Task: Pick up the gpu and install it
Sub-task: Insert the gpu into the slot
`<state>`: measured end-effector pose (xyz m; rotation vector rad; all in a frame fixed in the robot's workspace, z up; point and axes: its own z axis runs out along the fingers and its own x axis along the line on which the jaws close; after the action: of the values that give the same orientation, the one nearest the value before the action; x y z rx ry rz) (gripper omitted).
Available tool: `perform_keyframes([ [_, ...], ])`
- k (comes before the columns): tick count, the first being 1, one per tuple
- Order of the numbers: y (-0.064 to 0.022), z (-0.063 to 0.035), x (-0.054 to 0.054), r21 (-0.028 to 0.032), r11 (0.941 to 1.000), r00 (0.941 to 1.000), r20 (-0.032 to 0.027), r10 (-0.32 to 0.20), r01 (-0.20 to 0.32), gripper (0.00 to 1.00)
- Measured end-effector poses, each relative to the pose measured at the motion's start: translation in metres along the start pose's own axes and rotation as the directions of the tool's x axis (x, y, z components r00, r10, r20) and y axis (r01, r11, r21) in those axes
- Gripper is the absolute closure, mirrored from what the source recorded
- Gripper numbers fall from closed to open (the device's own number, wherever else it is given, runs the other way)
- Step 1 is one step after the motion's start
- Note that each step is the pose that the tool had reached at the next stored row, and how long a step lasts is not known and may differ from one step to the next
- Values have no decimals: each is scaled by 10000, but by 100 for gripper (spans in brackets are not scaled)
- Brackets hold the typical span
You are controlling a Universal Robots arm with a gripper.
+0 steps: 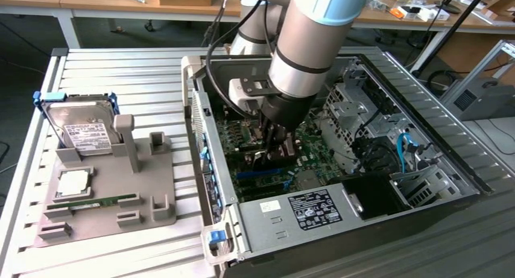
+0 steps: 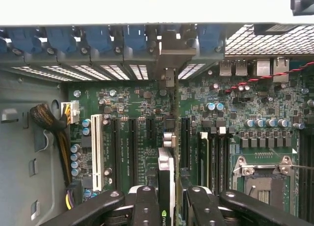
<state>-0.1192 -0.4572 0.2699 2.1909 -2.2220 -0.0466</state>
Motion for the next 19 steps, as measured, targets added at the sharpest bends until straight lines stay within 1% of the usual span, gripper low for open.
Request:
perform_keyframes([
  [4, 0, 8, 7, -2, 10000, 10000, 12, 0, 0, 73],
  [5, 0, 8, 7, -3, 10000, 10000, 25, 0, 0, 73],
  [6, 0, 9, 7, -2, 10000, 10000, 58, -3, 3, 73],
  [7, -1, 10, 7, -1, 10000, 9999, 151, -8, 8, 73],
  [8, -1, 9, 7, -3, 10000, 9996, 275, -11, 11, 73],
  [9, -1, 9, 7, -5, 10000, 9993, 382, -14, 14, 73],
  [11, -1, 9, 17, -6, 10000, 9988, 489, -18, 18, 73],
  [17, -1, 13, 38, -7, 10000, 9988, 486, -17, 17, 73],
  [19, -2, 14, 39, -7, 10000, 9989, 469, -16, 17, 73],
])
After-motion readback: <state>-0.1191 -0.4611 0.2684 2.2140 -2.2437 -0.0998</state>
